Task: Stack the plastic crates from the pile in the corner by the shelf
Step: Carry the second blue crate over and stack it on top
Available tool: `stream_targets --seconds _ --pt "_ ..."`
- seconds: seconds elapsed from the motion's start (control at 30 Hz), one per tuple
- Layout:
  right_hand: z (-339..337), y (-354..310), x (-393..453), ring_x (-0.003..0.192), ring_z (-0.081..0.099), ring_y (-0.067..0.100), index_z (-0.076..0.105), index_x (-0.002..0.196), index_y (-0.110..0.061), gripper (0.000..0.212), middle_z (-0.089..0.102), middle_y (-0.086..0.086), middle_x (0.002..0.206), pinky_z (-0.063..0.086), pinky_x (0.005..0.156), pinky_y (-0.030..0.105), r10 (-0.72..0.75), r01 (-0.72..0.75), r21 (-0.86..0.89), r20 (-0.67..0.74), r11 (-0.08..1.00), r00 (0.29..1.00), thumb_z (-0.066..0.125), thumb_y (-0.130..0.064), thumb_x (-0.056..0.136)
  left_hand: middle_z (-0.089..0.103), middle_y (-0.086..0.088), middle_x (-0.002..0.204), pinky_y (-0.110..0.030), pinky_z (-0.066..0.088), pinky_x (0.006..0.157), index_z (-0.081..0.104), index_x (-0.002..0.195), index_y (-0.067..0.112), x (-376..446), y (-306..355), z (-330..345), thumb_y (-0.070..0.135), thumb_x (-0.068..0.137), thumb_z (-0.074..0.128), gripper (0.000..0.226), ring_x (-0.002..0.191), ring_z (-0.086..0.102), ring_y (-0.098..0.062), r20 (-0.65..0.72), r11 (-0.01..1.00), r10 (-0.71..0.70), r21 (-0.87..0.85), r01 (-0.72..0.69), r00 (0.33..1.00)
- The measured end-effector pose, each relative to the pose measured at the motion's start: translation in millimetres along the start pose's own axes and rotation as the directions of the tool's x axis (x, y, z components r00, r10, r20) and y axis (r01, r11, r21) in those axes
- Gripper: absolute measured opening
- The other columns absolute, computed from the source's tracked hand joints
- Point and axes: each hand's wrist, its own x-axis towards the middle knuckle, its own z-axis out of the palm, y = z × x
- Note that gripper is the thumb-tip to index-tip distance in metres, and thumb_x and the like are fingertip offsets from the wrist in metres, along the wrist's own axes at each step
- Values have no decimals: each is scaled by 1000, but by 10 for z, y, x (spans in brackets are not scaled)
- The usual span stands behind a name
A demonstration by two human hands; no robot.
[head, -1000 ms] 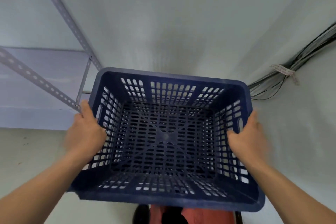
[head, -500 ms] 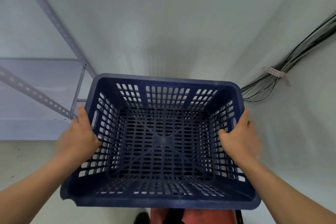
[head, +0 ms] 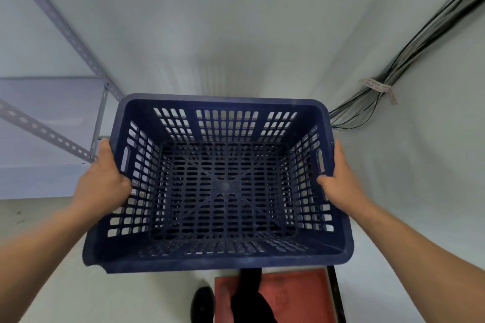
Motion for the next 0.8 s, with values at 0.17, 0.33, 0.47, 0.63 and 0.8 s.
stream_targets --seconds 0.17,0.33,0.47,0.63,0.8 --pt "187 294 -532 116 62 37 7 164 -27 77 52 15 146 54 87 48 -13 -8 -179 -120 984 993 51 -15 101 54 -21 122 -55 48 79 14 142 24 -212 -150 37 6 84 58 75 94 57 -43 6 998 25 -59 -25 1000" --pt "288 358 -670 91 58 36 3 165 -20 74 52 22 143 42 71 41 -31 -18 -290 -165 957 986 45 -18 105 48 -26 121 -59 50 76 6 148 23 -636 -448 205 12 88 49 75 89 55 -48 -29 998 70 -6 -70 997" --pt "314 319 -602 84 53 34 1 166 -18 76 60 24 122 40 70 41 -33 -34 -351 -184 936 982 47 -18 104 49 -28 123 -57 46 78 3 149 20 -569 -463 225 11 87 47 77 97 54 -51 -61 995 70 70 -66 996" --pt "332 352 -591 84 57 36 6 163 -22 75 63 23 118 46 70 43 -60 -26 -384 -211 923 976 49 -18 102 50 -26 124 -58 50 79 2 148 28 -596 -474 247 11 86 50 80 97 56 -48 -76 996 76 59 -71 994" --pt "313 285 -688 120 52 47 9 159 -22 81 42 23 147 46 94 55 -43 -42 -426 -189 904 981 58 -24 94 35 -23 142 -57 46 90 1 149 28 -591 -498 193 14 87 55 84 112 52 -47 21 994 70 87 -71 997"
